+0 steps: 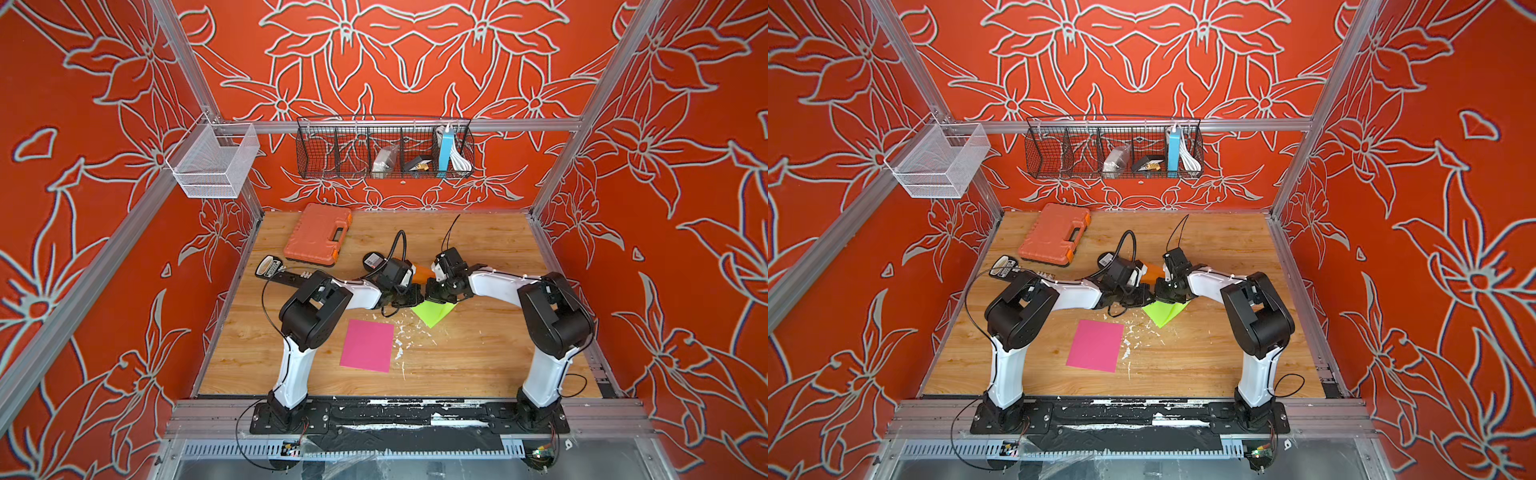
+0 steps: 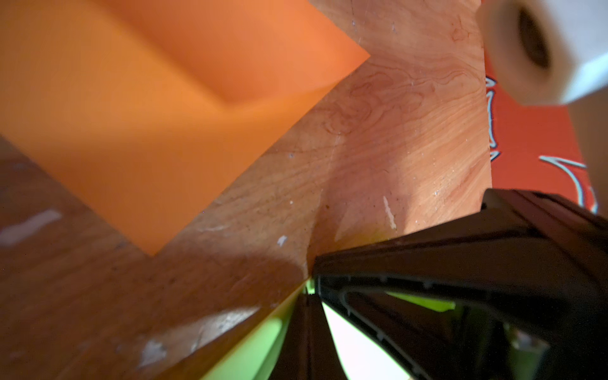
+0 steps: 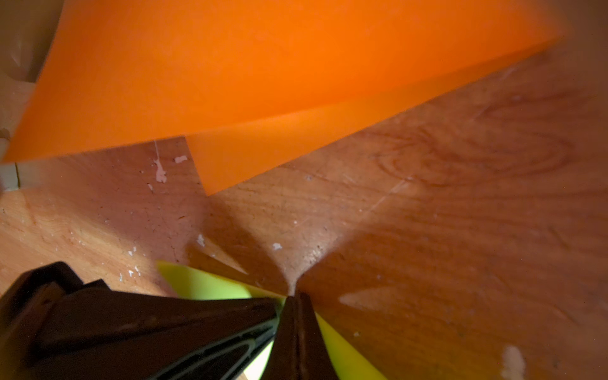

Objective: Fold the square paper diagonally
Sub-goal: Fold the paper at the center of the board.

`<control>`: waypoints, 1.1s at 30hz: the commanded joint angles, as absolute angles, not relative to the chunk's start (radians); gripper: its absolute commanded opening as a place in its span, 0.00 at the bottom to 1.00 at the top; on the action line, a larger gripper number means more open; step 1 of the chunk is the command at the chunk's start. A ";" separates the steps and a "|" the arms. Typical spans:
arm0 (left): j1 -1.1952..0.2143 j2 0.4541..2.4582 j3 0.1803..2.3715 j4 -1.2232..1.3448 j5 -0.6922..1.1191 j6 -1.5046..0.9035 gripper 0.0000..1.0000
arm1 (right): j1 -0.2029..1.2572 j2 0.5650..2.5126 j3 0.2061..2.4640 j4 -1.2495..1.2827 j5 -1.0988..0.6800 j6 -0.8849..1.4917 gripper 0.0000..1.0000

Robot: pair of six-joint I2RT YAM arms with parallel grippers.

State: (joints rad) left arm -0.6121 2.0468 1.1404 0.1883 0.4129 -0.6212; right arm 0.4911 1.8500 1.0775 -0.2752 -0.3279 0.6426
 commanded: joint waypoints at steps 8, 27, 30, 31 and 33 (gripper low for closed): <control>-0.592 2.048 1.120 0.065 0.345 -0.608 0.00 | 0.471 1.846 1.007 -0.342 -0.237 0.623 0.00; -0.593 2.051 1.123 0.058 0.340 -0.604 0.00 | 0.407 1.771 0.908 -0.346 -0.224 0.587 0.00; -0.592 2.049 1.124 0.057 0.338 -0.603 0.00 | 0.390 1.757 0.890 -0.348 -0.225 0.577 0.00; -0.592 2.051 1.123 0.057 0.338 -0.601 0.00 | 0.383 1.752 0.882 -0.347 -0.225 0.574 0.00; -0.591 2.052 1.124 0.055 0.339 -0.602 0.00 | 0.368 1.742 0.866 -0.347 -0.224 0.568 0.00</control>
State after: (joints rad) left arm -0.6086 2.0422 1.1408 0.1749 0.4057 -0.6209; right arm 0.4000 1.7325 0.9218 -0.2302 -0.3119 0.5949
